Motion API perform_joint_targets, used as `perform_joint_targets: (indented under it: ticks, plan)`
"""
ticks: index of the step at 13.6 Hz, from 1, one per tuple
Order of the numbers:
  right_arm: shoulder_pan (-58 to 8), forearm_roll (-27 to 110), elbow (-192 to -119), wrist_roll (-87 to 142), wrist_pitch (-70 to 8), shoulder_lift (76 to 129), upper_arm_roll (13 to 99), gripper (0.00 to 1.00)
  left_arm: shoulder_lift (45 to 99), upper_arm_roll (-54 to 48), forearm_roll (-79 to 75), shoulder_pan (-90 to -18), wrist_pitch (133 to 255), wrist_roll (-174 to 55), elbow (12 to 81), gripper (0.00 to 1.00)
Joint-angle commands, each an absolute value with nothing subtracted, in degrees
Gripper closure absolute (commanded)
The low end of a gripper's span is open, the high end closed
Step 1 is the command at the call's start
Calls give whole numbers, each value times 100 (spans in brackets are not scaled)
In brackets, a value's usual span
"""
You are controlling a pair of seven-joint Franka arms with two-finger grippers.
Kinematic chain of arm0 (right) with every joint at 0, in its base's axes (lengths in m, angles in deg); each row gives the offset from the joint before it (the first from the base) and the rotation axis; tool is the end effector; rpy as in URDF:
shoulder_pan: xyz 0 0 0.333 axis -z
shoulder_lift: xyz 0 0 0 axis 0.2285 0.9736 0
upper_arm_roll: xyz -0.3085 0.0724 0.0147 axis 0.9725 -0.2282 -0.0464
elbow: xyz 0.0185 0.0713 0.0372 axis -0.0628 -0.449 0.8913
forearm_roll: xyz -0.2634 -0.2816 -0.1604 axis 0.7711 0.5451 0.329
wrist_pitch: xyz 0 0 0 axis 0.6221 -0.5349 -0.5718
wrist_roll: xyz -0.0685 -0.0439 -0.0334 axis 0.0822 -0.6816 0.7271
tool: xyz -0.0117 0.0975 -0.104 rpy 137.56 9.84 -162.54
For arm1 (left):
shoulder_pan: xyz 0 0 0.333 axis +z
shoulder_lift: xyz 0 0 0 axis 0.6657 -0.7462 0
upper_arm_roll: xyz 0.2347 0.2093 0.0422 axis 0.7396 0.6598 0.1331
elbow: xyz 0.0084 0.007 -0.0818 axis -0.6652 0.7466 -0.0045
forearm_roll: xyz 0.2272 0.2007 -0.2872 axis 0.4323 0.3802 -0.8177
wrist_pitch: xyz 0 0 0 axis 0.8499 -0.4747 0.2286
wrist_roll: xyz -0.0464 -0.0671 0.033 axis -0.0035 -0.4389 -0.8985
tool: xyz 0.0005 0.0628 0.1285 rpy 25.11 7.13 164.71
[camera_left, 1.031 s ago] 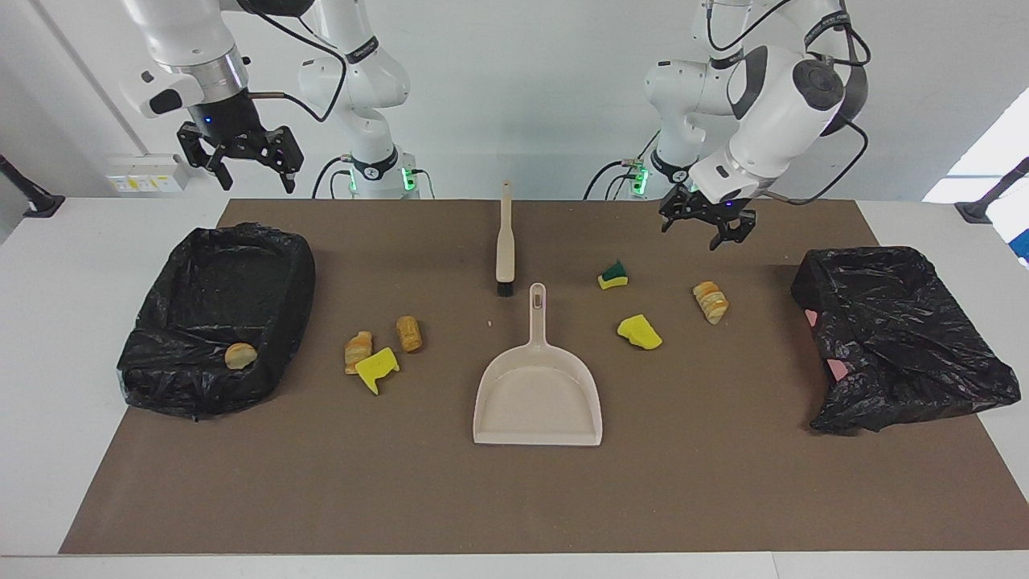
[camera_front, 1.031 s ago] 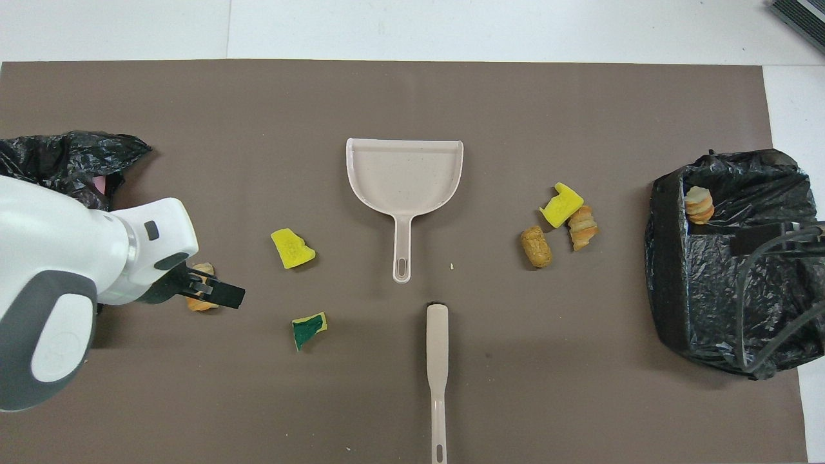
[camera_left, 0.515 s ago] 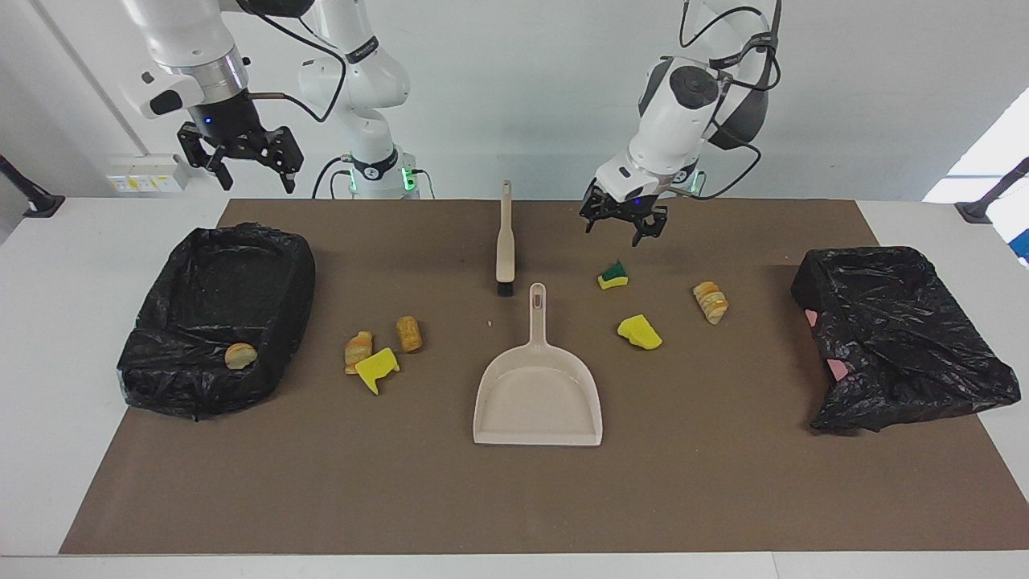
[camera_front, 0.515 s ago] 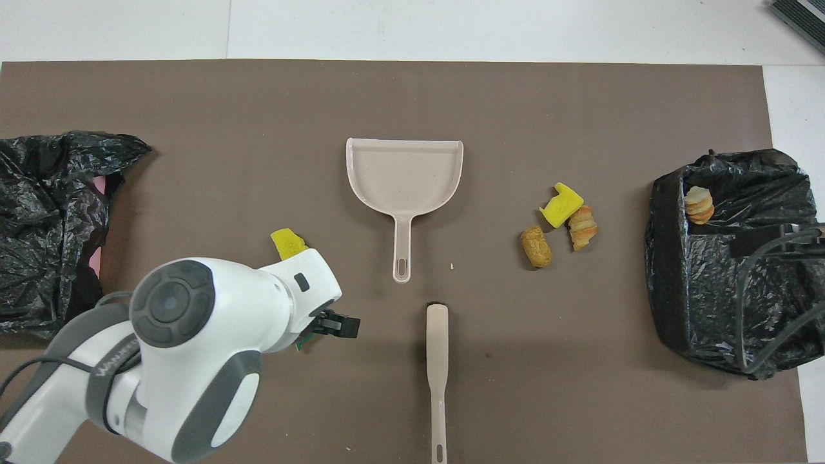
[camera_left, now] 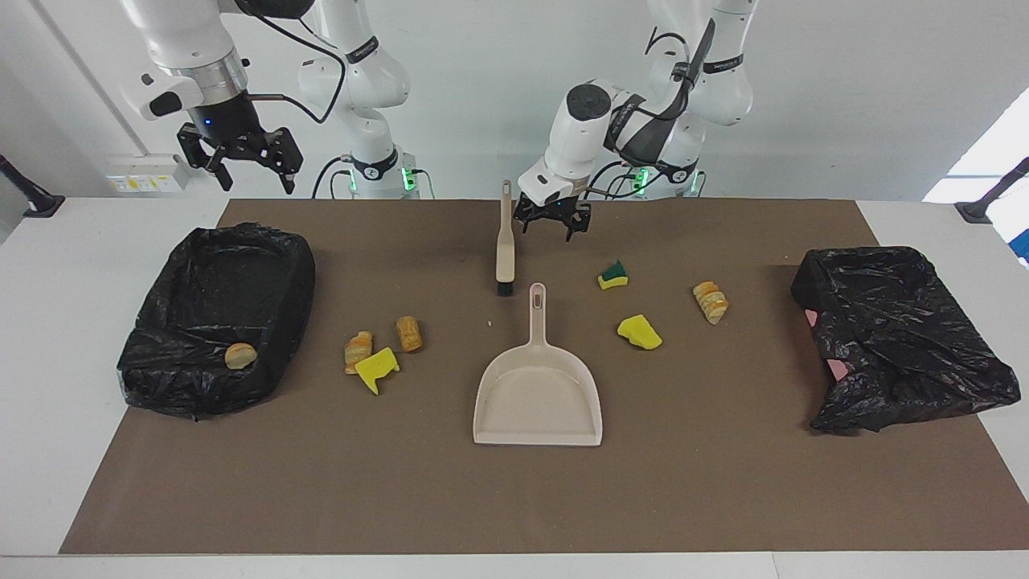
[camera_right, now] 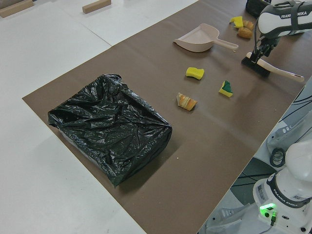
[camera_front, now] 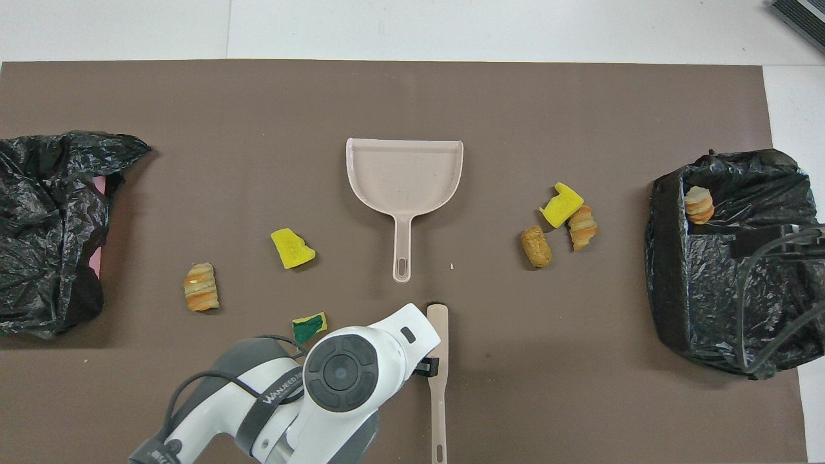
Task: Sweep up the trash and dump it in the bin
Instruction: 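Reach the left gripper toward the beige brush handle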
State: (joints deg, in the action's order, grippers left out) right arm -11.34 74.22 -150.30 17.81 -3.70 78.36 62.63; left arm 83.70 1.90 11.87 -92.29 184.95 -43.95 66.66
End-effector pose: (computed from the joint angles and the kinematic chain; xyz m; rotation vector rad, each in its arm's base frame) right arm 0.5294 -0.0175 0.6077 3.1011 -0.0745 0.0222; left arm 0.3481 -0.4152 0.3266 2.9916 -0.2853 -0.1141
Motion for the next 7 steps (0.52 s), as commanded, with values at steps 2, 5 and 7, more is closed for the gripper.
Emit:
perform_joint_targets:
  ticks: [2, 5, 7]
  plan:
    - [-1066, 7291, -15189, 1902, -378, 7688, 6272, 0, 8270, 307, 1134, -9885, 18752, -3892, 6705, 0]
    - [-1066, 7291, -15189, 1911, -378, 7688, 6272, 0, 8279, 316, 1134, -10263, 18673, -3759, 6722, 0]
    - [-1066, 7291, -15189, 1911, -378, 7688, 6272, 0, 8244, 316, 1178, -10447, 18603, -3750, 6714, 0]
